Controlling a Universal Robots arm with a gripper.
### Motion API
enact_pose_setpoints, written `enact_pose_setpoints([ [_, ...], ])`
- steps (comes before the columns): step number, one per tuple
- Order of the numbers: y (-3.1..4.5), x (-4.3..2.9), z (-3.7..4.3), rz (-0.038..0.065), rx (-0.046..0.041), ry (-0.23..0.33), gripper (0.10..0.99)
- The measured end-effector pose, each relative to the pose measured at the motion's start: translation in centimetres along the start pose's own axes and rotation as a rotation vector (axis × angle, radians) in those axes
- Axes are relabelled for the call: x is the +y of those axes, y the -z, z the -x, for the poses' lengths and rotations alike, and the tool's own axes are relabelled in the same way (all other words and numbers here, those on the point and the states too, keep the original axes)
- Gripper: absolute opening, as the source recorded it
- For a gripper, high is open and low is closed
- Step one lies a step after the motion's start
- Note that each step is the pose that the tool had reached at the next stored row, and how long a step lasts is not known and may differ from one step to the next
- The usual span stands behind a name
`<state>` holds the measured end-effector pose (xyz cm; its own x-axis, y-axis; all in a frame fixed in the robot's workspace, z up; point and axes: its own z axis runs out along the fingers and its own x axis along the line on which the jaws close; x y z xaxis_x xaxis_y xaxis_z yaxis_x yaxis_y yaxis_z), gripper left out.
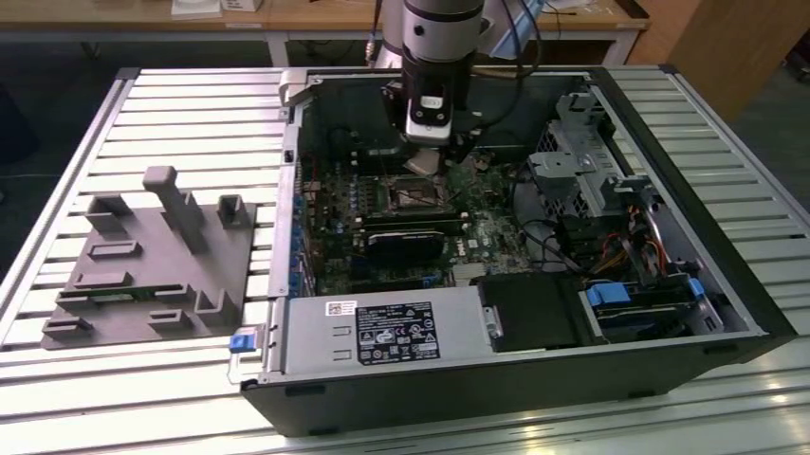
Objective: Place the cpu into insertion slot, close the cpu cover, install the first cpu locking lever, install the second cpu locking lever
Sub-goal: 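Place the cpu into insertion slot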
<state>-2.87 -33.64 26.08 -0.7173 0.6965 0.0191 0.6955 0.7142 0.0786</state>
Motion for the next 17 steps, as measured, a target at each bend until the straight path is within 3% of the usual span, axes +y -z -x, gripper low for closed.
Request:
enact_pose_setpoints([
  [17,-0.10,-0.01,0.00,0.004,-0.0172,-0.218,0.537],
])
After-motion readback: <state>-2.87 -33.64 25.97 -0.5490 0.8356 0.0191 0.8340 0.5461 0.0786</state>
